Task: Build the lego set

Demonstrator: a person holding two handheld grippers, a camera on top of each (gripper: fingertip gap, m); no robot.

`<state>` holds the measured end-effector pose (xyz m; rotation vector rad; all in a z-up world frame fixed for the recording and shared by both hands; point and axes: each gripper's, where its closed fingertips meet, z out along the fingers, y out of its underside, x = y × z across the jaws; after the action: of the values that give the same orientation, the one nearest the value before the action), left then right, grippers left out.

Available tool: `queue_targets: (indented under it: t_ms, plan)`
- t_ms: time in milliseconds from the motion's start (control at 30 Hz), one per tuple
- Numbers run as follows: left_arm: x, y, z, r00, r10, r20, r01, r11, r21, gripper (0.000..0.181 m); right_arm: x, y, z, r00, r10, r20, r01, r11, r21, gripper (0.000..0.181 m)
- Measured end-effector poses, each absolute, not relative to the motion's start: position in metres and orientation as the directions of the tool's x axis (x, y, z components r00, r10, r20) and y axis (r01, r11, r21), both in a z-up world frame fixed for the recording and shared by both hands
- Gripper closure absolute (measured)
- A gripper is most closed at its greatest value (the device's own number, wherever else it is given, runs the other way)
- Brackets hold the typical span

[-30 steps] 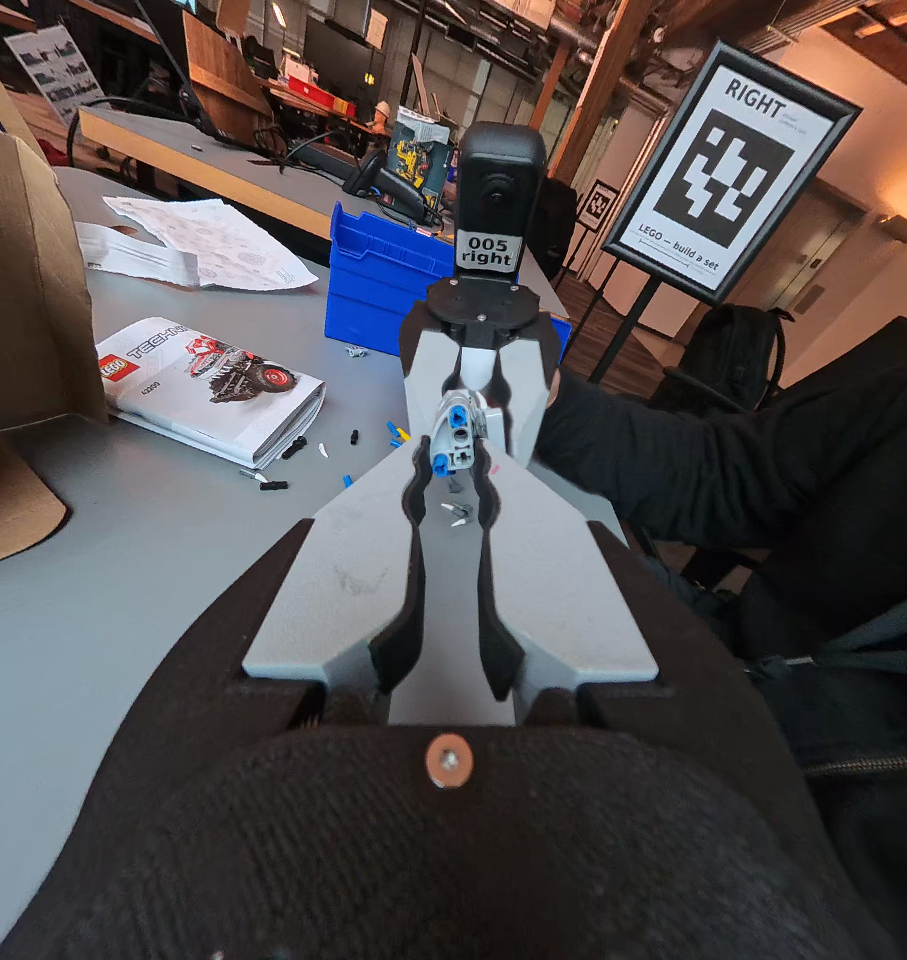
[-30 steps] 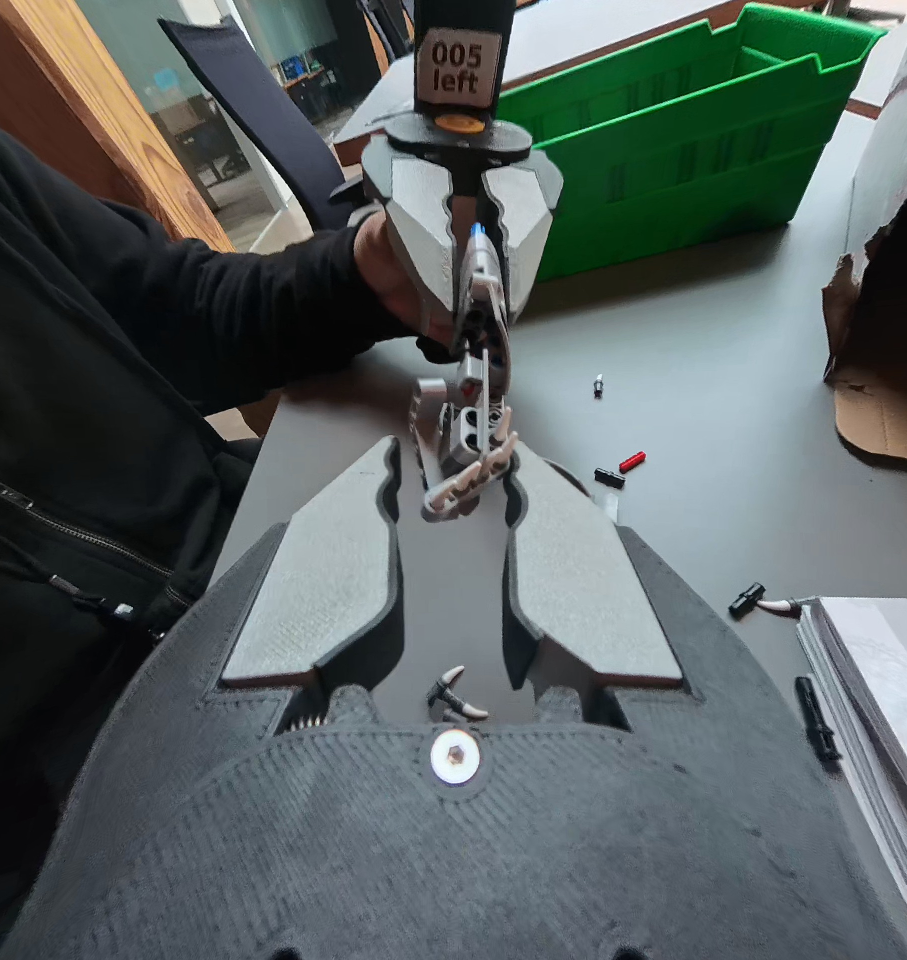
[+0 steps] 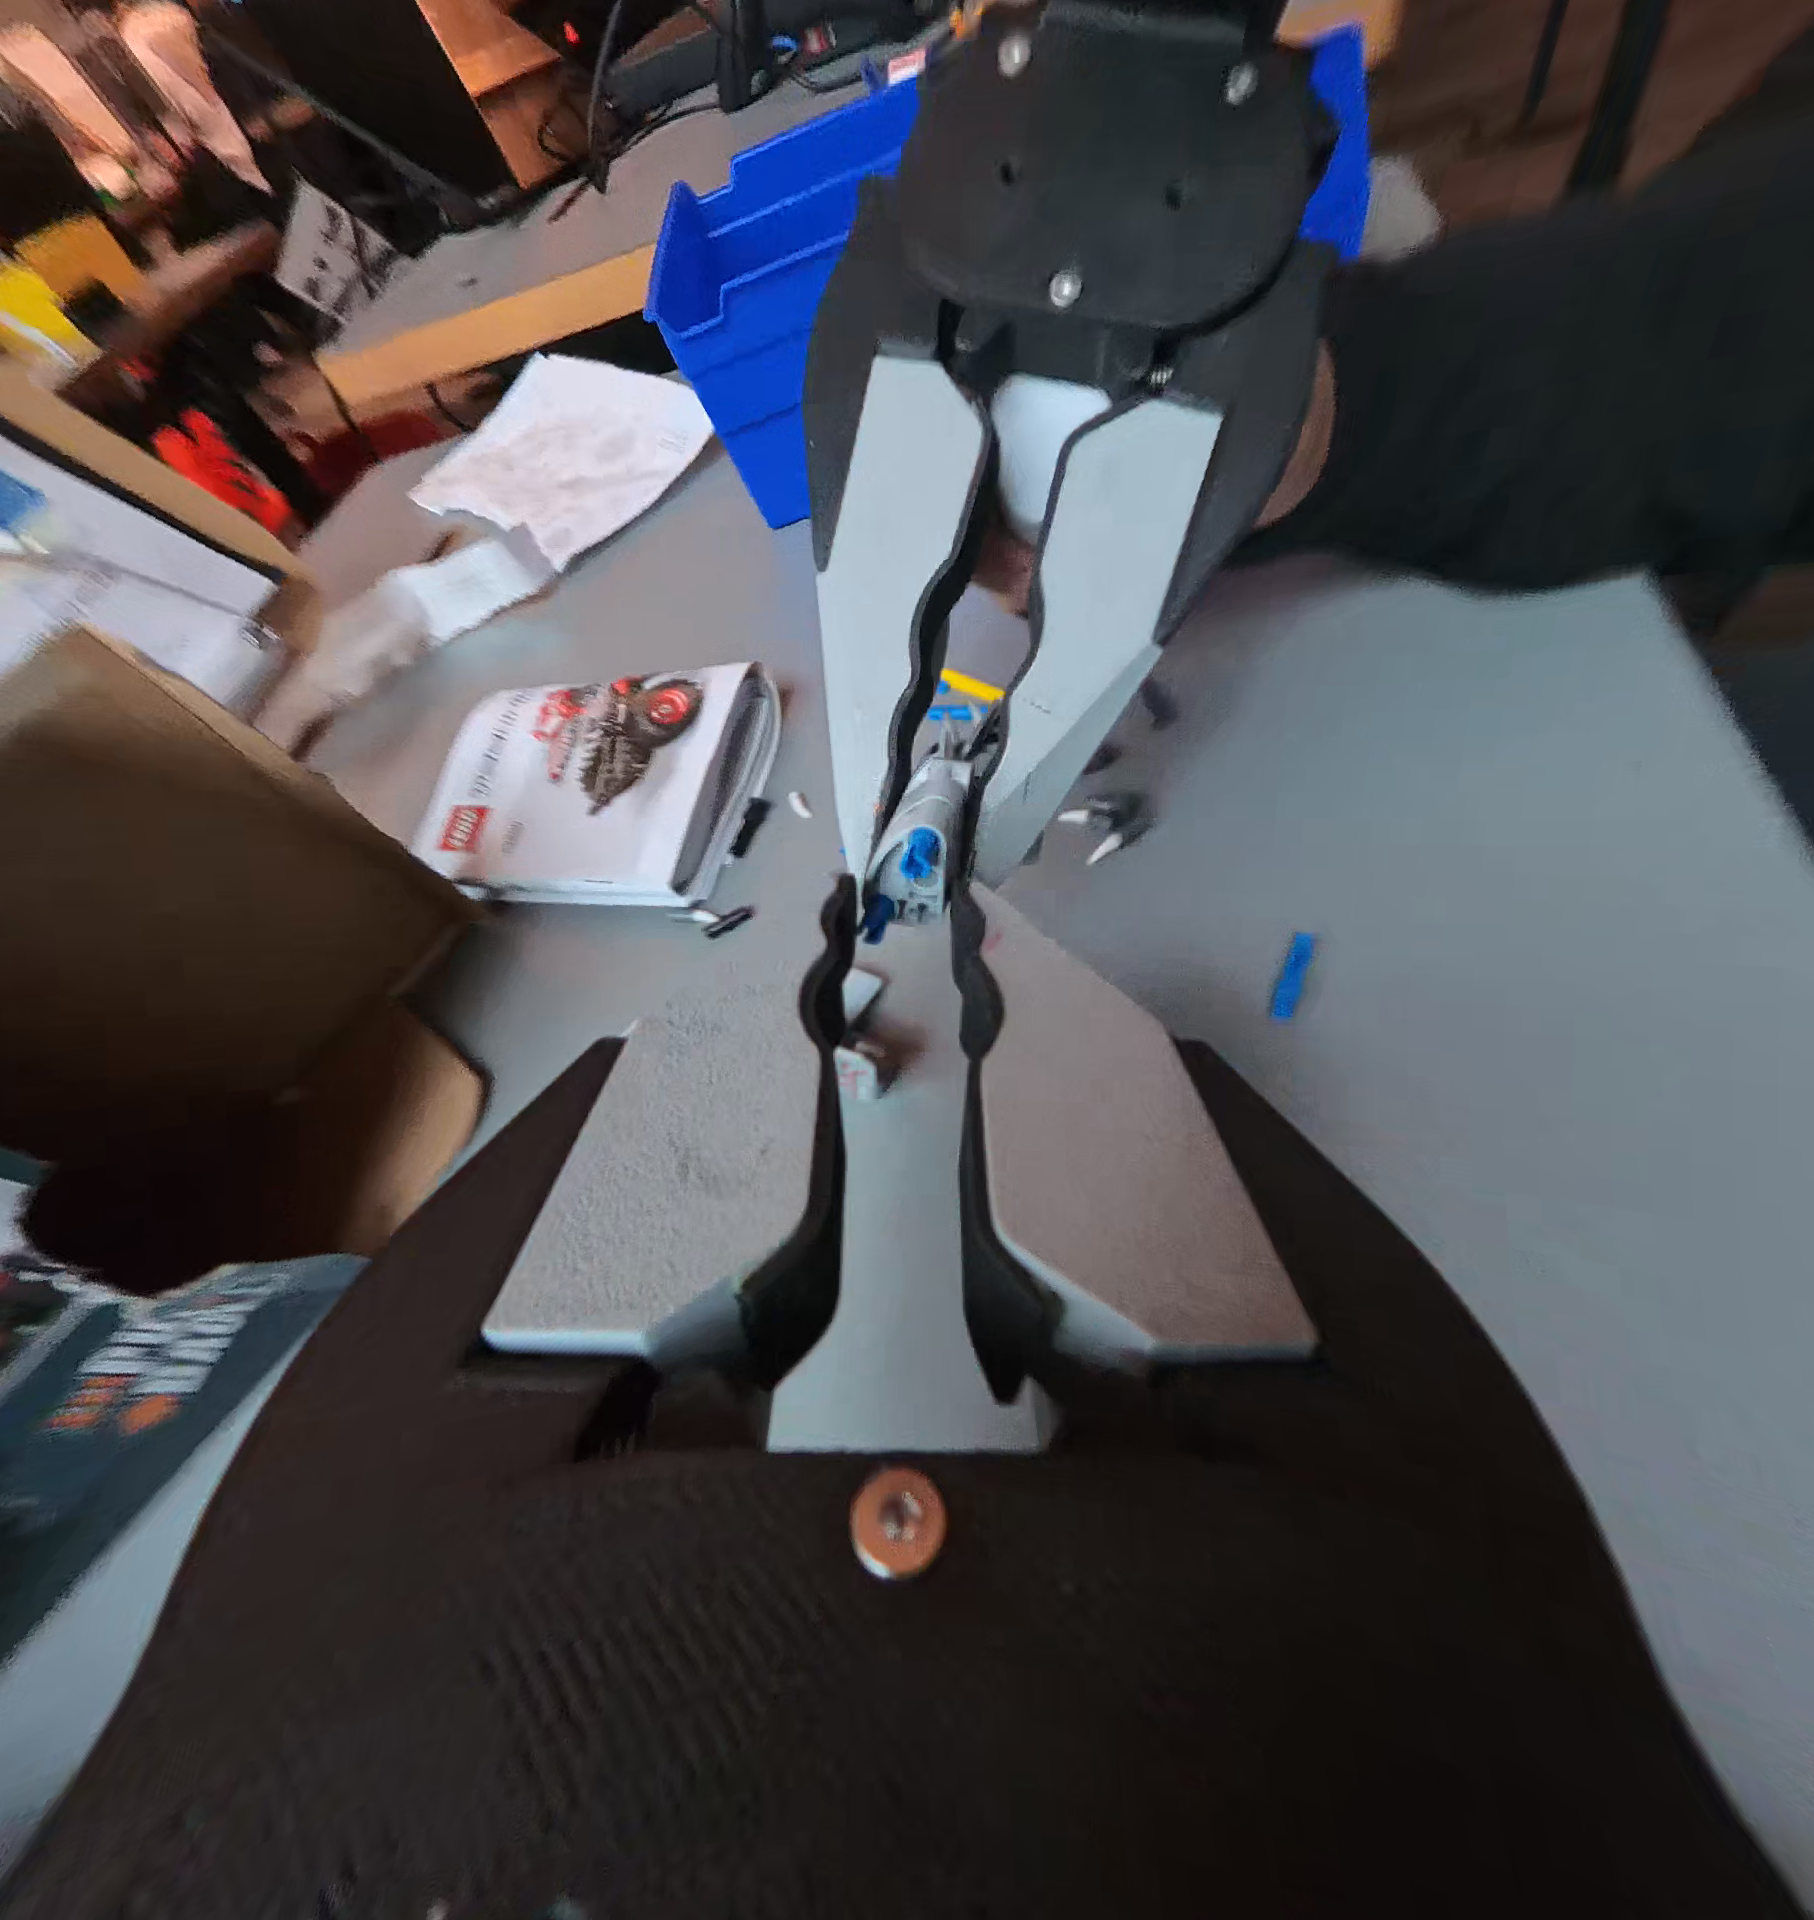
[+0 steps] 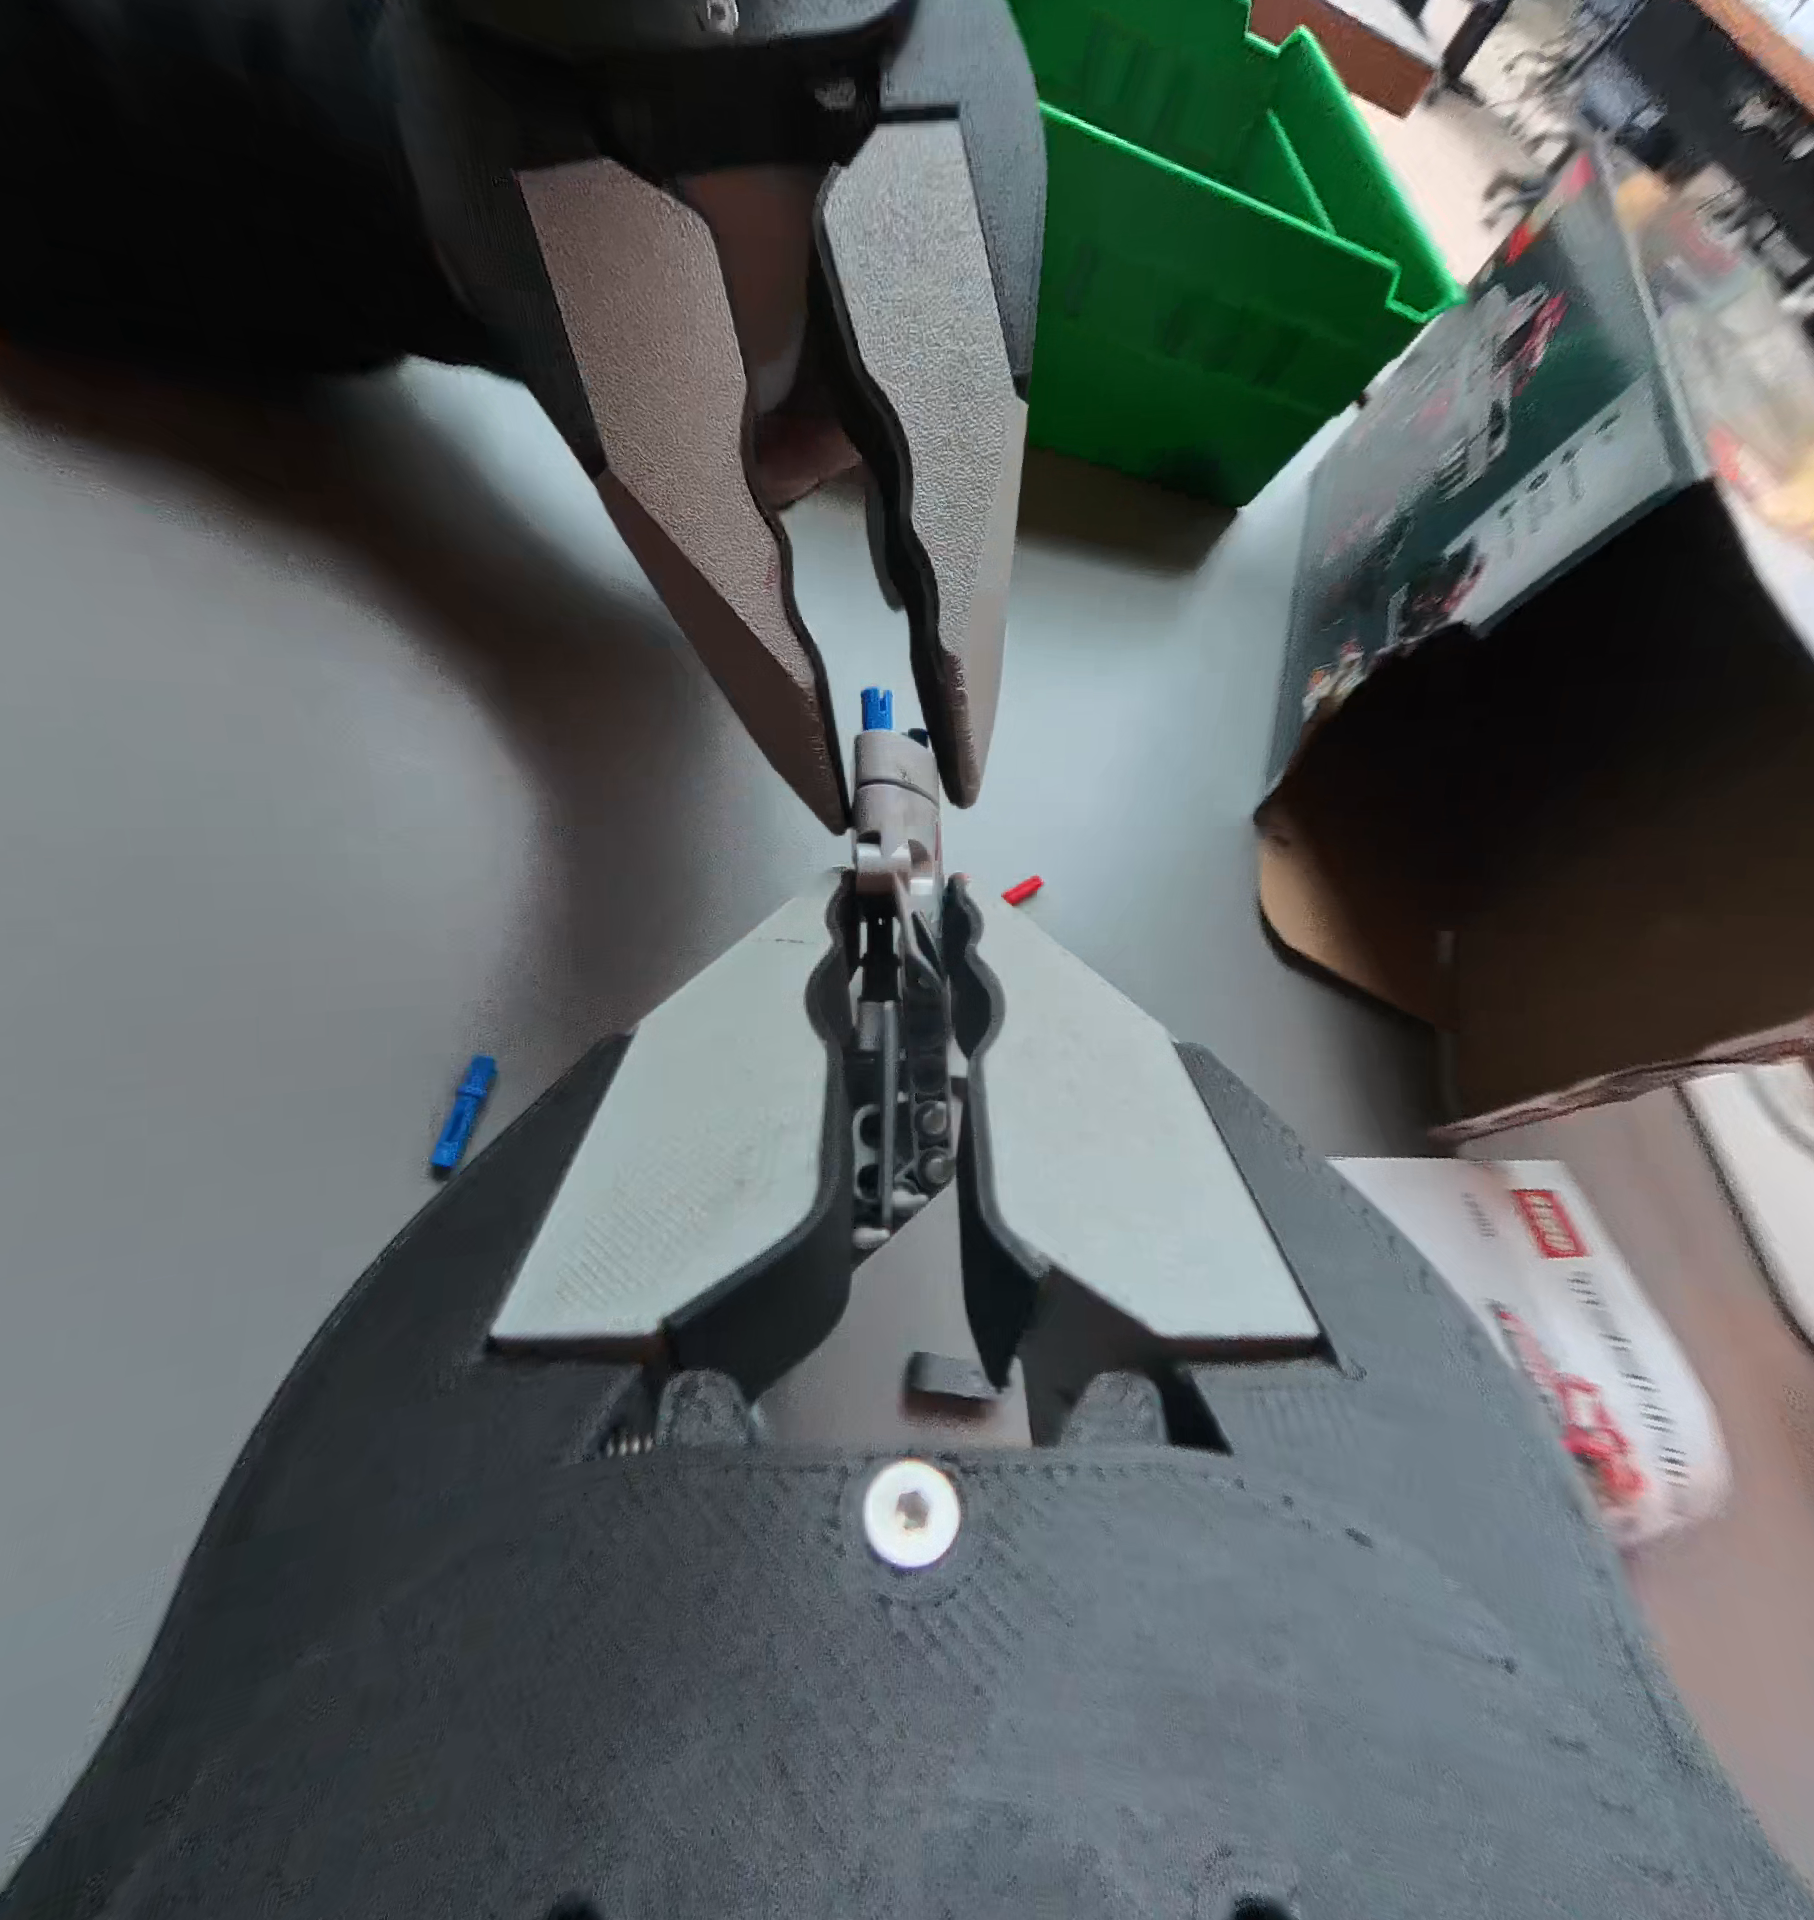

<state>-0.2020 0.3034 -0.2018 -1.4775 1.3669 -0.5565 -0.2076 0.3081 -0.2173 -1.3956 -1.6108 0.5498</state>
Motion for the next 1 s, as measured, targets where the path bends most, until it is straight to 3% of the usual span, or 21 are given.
queue_targets:
  t_ms: [100, 367, 867, 967, 1000]
  plan:
    - [-0.203, 0.300, -0.207, 0.223, -0.874, -0.431, -0.517, 0.269, -0.813, 0.167, -0.208, 0.307, -0.222, 0.036, 0.917, 0.398, 0.570, 0.309, -0.762, 0.168]
    - [-0.203, 0.302, -0.213, 0.184, -0.786, -0.591, -0.592, 0.391, -0.705, 0.167, -0.210, 0.309, -0.228, 0.034, 0.906, 0.422, 0.593, 0.322, -0.738, 0.168]
    - [-0.206, 0.292, -0.205, 0.147, -0.731, -0.666, -0.643, 0.441, -0.626, 0.168, -0.215, 0.304, -0.217, 0.004, 0.705, 0.710, 0.648, 0.538, -0.538, 0.168]
    - [-0.230, 0.304, -0.190, 0.227, -0.671, -0.706, -0.675, 0.414, -0.610, 0.167, -0.181, 0.339, -0.227, 0.062, 0.675, 0.736, 0.794, 0.413, -0.446, 0.168]
    - [-0.244, 0.307, -0.176, 0.290, -0.679, -0.675, -0.625, 0.399, -0.670, 0.167, -0.177, 0.336, -0.225, 0.090, 0.738, 0.669, 0.734, 0.405, -0.546, 0.168]
